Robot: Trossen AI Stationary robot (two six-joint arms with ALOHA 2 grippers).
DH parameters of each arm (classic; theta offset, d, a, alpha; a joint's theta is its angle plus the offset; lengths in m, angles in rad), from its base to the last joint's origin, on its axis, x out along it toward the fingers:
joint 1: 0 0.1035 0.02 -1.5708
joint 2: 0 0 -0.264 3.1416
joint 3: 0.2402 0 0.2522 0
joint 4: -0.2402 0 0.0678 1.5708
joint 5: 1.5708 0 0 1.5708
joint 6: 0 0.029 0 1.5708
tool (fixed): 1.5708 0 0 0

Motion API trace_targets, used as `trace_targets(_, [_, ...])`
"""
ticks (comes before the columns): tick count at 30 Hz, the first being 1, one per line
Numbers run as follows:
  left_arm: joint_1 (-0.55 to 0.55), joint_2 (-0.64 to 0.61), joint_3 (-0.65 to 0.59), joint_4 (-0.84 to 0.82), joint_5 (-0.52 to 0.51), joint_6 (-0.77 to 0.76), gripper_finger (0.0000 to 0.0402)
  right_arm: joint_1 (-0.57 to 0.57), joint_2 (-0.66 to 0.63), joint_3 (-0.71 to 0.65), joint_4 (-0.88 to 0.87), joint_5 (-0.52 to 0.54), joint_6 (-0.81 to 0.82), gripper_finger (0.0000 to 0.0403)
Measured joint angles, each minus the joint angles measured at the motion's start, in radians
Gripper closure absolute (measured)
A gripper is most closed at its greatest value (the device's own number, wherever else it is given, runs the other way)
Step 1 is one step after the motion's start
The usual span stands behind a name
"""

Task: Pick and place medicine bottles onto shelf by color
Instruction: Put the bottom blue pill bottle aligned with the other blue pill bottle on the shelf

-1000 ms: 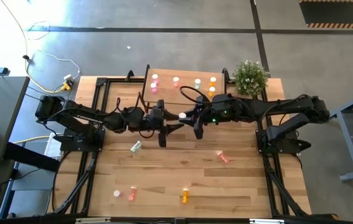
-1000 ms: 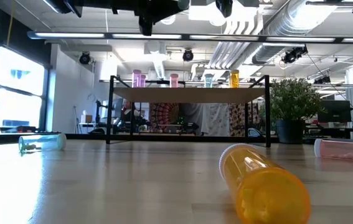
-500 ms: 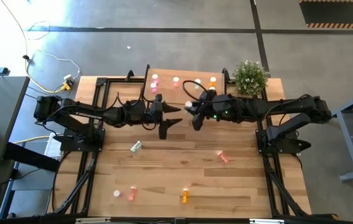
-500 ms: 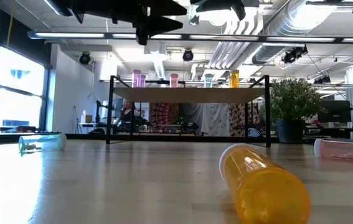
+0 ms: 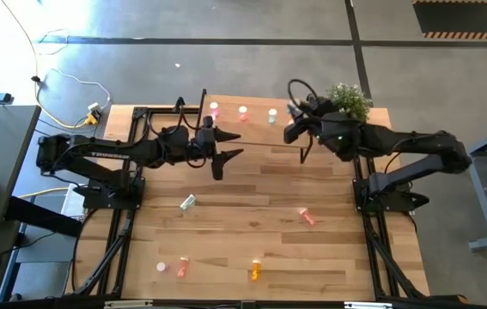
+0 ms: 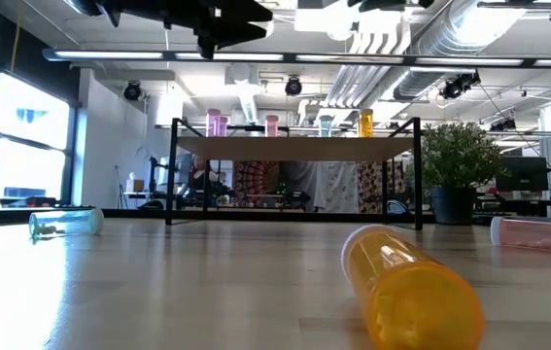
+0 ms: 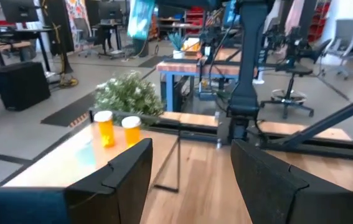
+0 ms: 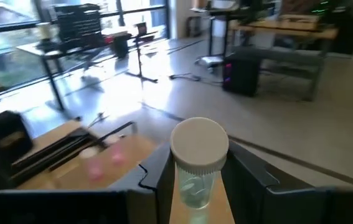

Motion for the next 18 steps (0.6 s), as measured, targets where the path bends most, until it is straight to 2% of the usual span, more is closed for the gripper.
trace_targets(4, [0.022,-0.036,0.000,-0.054,0.000,0.020,0.0193,-0.034,-0.012,0.000,-0.077,0.072,0.043,0.0297])
trace_targets(8, [0.039,-0.061,0.000,-0.088,-0.001,0.020,0.0193,-0.059,-0.005,-0.034,-0.138,0.075,0.168,0.0297])
trace_targets(14, [0.058,-0.069,0.000,-0.101,-0.001,0.020,0.0193,-0.055,-0.004,-0.171,-0.001,-0.030,0.236,0.0297])
trace_targets(18, [0.061,-0.069,0.000,-0.103,-0.002,0.020,0.0193,-0.030,-0.004,-0.283,0.201,-0.061,0.199,0.0297])
